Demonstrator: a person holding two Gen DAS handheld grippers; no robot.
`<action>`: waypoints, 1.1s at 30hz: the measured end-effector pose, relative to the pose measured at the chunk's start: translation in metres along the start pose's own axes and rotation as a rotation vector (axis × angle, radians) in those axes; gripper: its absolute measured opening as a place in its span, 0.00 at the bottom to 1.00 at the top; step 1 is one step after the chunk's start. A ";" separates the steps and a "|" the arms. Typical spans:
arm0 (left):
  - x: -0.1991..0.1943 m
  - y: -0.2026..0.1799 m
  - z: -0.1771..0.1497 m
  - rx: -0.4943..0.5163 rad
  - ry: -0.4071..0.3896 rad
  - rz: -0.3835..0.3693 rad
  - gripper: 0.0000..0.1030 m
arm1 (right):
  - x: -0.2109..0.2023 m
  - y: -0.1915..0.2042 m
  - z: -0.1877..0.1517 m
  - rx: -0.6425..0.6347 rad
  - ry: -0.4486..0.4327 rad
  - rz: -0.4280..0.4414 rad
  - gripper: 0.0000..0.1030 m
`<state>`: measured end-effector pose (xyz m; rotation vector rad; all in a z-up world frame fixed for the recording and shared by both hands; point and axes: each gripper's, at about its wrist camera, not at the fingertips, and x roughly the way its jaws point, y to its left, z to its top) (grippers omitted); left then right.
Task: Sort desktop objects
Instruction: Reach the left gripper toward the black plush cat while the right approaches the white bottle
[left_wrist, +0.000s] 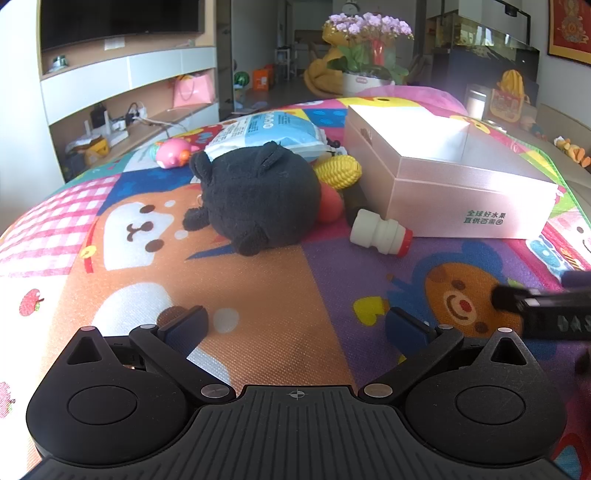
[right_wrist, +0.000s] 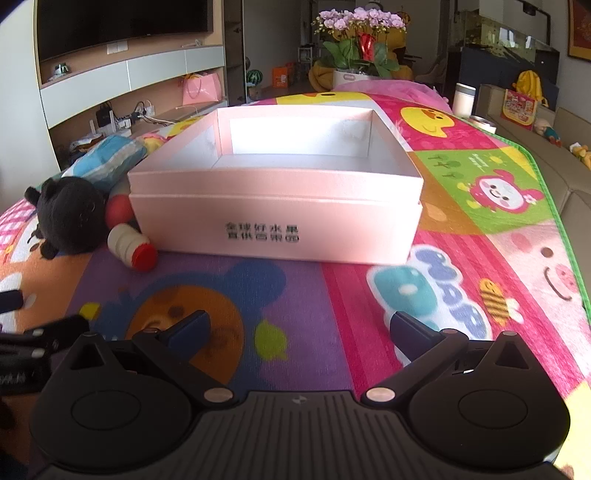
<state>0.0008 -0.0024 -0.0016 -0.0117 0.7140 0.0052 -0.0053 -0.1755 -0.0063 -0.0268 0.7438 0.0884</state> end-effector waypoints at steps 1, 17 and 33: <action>0.000 0.000 0.000 0.001 0.002 0.001 1.00 | -0.004 0.000 -0.003 0.007 0.006 -0.004 1.00; 0.000 0.000 0.002 0.015 0.031 -0.002 1.00 | -0.021 -0.002 -0.017 -0.007 0.023 0.011 1.00; -0.011 0.025 0.004 -0.045 -0.025 0.020 1.00 | -0.022 -0.003 -0.015 -0.013 0.039 0.020 1.00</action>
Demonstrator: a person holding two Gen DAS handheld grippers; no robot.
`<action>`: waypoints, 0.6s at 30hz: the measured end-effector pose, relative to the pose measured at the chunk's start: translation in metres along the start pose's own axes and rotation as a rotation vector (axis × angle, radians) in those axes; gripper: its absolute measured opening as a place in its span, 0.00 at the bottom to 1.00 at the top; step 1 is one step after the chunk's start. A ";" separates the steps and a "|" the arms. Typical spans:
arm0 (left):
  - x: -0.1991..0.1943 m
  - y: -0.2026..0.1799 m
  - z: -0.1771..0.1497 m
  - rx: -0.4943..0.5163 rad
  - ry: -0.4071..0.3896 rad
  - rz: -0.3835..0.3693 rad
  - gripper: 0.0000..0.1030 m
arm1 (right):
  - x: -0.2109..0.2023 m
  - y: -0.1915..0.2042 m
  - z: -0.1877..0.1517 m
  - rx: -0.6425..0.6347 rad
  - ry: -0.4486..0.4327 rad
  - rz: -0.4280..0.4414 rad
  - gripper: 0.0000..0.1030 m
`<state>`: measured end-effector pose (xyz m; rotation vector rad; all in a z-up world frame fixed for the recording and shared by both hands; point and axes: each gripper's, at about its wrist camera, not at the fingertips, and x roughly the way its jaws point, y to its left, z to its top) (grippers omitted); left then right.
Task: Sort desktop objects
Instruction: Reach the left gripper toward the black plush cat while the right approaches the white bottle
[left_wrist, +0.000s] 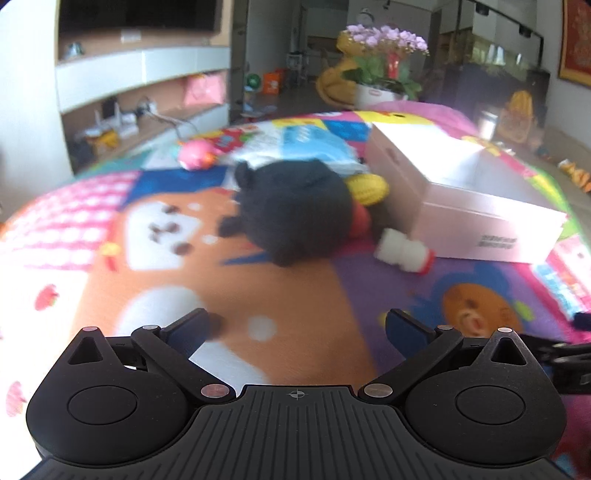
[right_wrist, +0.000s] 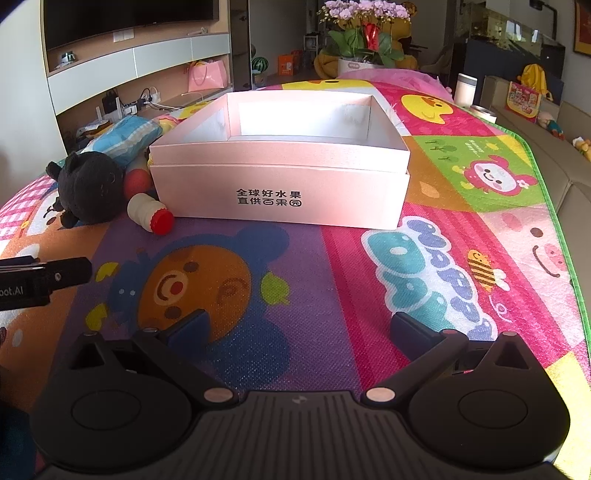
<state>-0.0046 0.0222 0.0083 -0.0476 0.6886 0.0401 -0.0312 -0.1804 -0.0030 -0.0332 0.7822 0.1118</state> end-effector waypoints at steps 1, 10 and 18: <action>-0.002 0.002 0.000 0.011 -0.006 0.009 1.00 | 0.000 0.000 0.000 -0.001 -0.004 0.000 1.00; -0.018 0.036 0.005 -0.055 -0.050 0.054 1.00 | 0.004 0.037 0.020 -0.089 -0.052 0.054 0.88; -0.028 0.058 0.008 -0.097 -0.072 0.092 1.00 | 0.036 0.111 0.051 -0.170 -0.098 0.105 0.67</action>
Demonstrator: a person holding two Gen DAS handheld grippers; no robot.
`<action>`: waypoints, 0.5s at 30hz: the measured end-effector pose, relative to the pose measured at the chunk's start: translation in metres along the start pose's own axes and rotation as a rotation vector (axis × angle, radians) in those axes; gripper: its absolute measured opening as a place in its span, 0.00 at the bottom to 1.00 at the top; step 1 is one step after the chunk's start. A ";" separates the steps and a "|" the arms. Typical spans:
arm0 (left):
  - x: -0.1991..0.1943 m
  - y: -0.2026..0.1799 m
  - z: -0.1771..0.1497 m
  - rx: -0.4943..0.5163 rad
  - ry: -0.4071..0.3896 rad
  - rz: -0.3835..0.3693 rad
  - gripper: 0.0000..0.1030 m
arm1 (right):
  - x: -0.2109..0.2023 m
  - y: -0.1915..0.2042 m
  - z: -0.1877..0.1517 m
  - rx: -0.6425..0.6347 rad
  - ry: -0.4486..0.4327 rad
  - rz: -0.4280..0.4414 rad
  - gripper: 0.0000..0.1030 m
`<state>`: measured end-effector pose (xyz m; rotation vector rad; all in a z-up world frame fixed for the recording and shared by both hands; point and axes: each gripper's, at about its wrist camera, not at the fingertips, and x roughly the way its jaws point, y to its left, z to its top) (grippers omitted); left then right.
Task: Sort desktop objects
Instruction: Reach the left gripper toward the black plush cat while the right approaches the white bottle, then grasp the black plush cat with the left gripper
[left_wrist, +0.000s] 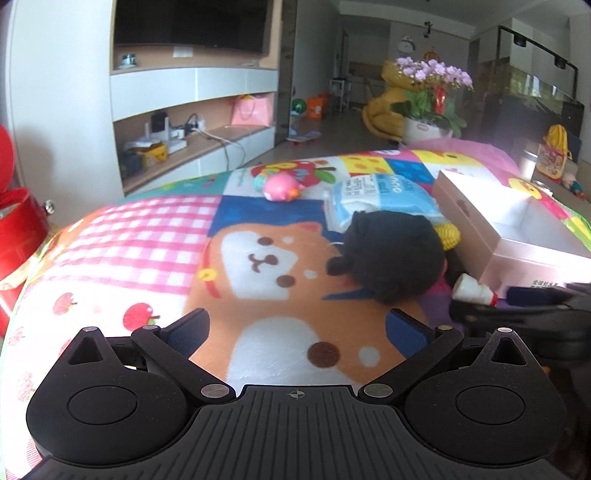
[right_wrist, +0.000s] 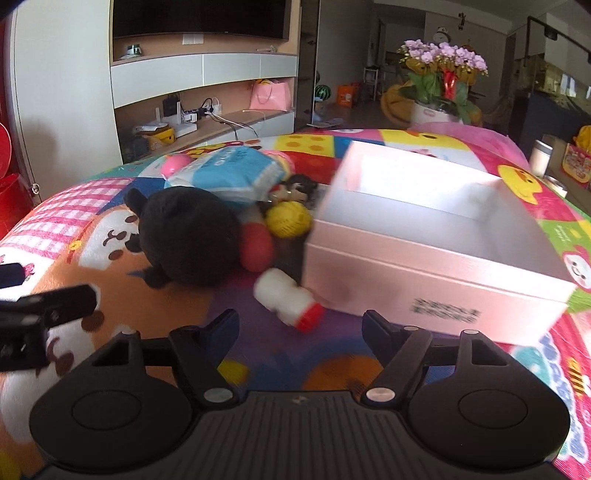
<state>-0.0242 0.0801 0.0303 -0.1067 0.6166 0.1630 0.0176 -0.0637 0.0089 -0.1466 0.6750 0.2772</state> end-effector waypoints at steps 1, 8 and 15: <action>0.000 0.001 -0.001 0.000 0.004 0.002 1.00 | 0.005 0.004 0.002 -0.008 0.000 -0.007 0.57; 0.002 -0.006 -0.002 0.014 0.024 -0.015 1.00 | -0.007 -0.016 -0.001 -0.007 0.015 0.051 0.27; 0.012 -0.049 0.022 0.122 -0.051 -0.073 1.00 | -0.048 -0.076 -0.034 0.039 0.037 0.007 0.27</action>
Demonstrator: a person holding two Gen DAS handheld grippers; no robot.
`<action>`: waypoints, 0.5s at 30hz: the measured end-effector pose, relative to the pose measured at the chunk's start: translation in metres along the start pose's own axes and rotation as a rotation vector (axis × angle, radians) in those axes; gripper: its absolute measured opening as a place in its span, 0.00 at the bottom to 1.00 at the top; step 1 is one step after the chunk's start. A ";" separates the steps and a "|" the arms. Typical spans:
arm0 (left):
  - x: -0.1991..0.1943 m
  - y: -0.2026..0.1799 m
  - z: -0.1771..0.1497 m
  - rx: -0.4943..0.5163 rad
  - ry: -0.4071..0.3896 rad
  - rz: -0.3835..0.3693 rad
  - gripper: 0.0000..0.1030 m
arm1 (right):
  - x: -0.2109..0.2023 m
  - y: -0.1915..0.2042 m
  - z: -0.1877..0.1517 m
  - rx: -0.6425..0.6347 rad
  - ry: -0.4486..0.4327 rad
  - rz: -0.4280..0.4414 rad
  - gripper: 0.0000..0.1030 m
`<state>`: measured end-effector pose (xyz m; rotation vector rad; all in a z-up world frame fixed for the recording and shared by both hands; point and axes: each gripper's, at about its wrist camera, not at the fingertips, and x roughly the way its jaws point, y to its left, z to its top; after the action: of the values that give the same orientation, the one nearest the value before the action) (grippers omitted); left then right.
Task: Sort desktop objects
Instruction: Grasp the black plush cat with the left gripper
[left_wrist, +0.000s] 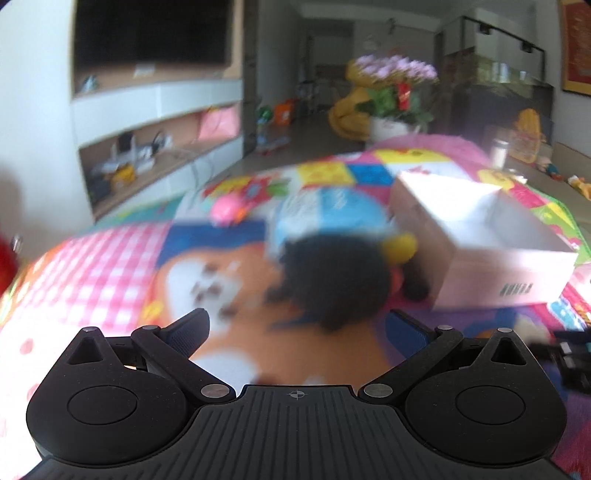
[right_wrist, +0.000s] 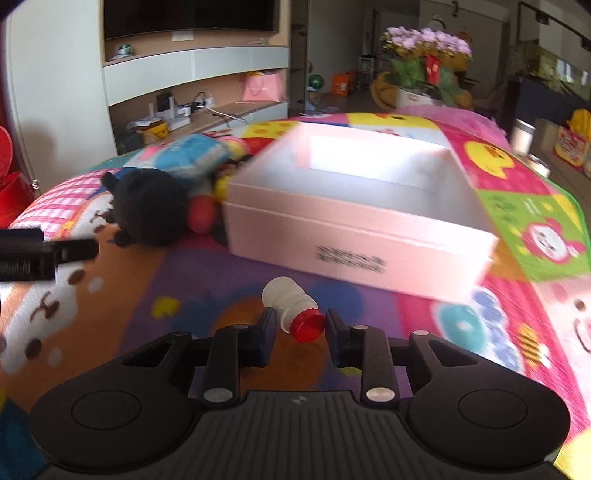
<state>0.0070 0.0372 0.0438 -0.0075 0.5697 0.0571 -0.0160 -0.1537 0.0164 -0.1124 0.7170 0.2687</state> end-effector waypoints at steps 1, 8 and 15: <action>0.003 -0.007 0.007 0.029 -0.026 -0.001 1.00 | -0.004 -0.009 -0.005 0.015 0.004 -0.008 0.27; 0.032 -0.043 0.049 0.199 -0.122 -0.065 1.00 | -0.014 -0.041 -0.029 0.185 -0.029 -0.049 0.50; 0.048 -0.013 0.025 0.128 0.008 -0.015 1.00 | -0.016 -0.042 -0.035 0.208 -0.057 -0.052 0.72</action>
<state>0.0615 0.0275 0.0383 0.1125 0.5807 0.0058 -0.0377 -0.2035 0.0014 0.0743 0.6805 0.1456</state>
